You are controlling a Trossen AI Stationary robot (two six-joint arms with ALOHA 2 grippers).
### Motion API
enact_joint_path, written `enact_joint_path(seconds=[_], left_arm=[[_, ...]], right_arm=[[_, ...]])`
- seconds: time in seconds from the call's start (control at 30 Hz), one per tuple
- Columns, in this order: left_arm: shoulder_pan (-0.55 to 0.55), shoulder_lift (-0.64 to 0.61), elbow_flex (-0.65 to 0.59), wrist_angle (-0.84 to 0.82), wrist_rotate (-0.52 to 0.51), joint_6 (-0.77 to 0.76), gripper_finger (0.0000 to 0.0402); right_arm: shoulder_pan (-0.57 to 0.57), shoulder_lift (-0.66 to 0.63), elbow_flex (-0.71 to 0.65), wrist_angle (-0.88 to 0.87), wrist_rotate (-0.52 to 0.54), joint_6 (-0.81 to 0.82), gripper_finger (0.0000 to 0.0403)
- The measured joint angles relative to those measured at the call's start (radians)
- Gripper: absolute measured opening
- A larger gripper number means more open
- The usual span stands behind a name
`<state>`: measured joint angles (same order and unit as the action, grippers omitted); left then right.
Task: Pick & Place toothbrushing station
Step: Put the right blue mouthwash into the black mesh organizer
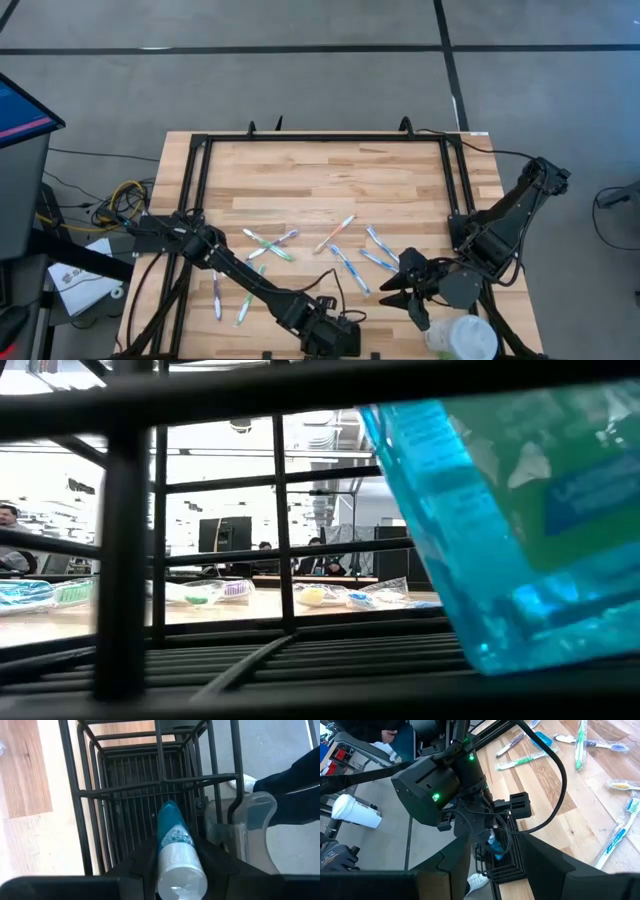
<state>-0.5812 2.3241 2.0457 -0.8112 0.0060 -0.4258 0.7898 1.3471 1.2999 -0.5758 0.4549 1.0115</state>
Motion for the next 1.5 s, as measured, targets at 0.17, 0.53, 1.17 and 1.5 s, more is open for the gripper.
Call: enact_joint_path(seconds=[0.17,0.53,1.17,1.5], left_arm=[[-0.001,0.002,0.0,0.006,-0.006,0.001,0.0101],[-0.001,0.003,0.0,0.007,-0.006,0.002,0.0102],[-0.001,0.003,0.0,0.009,0.01,0.002,0.0113],[-0.001,0.004,0.0,0.012,0.01,-0.006,0.0114]], right_arm=[[0.0,0.0,0.0,0.0,0.0,0.001,0.0161],[0.0,0.0,0.0,0.0,0.0,0.002,0.0161],[0.0,0.0,0.0,0.0,0.0,0.0,0.0161],[0.0,0.0,0.0,0.0,0.0,0.0,0.0161]])
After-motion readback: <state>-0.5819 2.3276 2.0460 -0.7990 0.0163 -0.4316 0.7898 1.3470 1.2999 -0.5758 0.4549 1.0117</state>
